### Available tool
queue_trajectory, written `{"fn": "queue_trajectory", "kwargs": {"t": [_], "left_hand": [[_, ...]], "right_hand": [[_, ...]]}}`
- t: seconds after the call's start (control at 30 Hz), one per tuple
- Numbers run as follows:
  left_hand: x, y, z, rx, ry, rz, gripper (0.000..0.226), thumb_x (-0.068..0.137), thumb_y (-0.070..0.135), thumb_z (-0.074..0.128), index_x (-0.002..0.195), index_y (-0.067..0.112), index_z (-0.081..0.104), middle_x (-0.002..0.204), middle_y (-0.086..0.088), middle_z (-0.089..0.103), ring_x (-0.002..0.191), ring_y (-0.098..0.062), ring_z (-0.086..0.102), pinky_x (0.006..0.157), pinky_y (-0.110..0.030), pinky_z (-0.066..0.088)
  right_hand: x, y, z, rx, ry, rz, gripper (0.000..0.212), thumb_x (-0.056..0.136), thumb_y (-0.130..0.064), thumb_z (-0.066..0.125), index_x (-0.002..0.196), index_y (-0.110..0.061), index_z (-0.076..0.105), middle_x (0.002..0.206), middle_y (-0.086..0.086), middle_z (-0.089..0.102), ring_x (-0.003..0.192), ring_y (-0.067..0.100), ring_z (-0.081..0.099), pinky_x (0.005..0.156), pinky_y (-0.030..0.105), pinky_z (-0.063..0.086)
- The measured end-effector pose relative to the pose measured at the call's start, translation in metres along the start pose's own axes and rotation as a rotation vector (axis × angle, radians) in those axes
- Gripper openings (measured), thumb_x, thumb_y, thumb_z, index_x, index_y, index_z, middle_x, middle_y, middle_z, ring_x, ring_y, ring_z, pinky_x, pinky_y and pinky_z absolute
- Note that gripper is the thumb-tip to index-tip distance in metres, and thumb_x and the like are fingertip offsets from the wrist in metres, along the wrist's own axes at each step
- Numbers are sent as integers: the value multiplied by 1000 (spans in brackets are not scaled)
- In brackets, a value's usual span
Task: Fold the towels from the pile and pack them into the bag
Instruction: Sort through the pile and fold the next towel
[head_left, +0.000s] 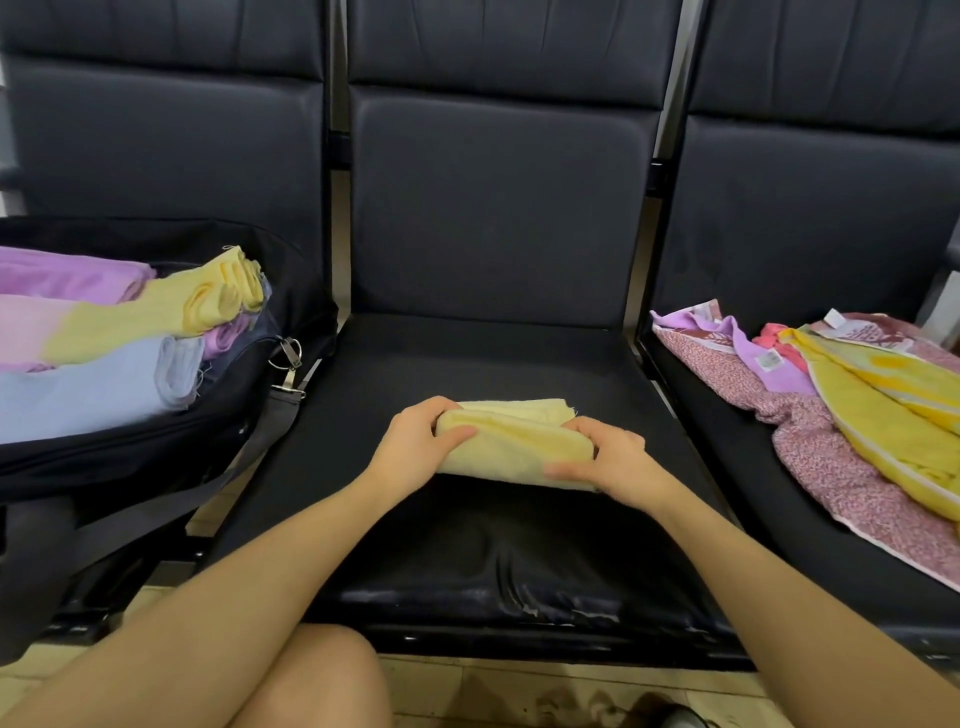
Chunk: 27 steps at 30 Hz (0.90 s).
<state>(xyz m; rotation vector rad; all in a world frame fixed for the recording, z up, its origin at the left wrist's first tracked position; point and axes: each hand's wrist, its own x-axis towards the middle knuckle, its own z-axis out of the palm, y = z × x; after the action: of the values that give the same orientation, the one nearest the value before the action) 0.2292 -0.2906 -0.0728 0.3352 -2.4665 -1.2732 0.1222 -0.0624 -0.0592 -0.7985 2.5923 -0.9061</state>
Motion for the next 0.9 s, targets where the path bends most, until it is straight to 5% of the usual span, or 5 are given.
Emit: {"fn": "queue_trajectory", "kwargs": {"t": [0.13,0.33,0.5,0.7,0.9], "left_hand": [[2,-2,1,74,39,-22,25,92,35,59,112,20,58,101,7,63,97,-11,58,86,-30,49],[19,3,13,309,166,-106,29,98,39,45,118,18,44,90,4,57,81,-15,54,68,-30,40],[47,2,26,425,236,-140,27,99,35,46,114,14,41,79,5,54,74,-19,53,71,-31,37],[63,-16,40,807,162,-259,41,102,42,33,127,11,42,125,-11,51,114,-27,50,92,-35,39],[60,-16,46,947,130,-243,44,102,47,27,124,11,40,116,-13,58,106,-27,55,88,-34,40]], "right_hand": [[4,8,7,-54,3,-21,28,77,-42,73,98,-40,54,99,-8,53,115,24,35,100,35,28],[18,-3,11,253,215,-20,18,87,-24,69,89,-20,51,78,1,51,69,11,46,60,21,39],[39,-1,26,113,380,125,18,89,-34,63,100,-23,53,83,-8,55,93,16,50,89,28,30],[61,-2,43,-236,511,285,47,88,-51,57,118,-15,53,118,3,52,117,25,43,100,38,22],[68,0,50,-457,475,347,73,83,-71,47,118,-8,57,128,10,43,118,29,39,101,41,26]]}}
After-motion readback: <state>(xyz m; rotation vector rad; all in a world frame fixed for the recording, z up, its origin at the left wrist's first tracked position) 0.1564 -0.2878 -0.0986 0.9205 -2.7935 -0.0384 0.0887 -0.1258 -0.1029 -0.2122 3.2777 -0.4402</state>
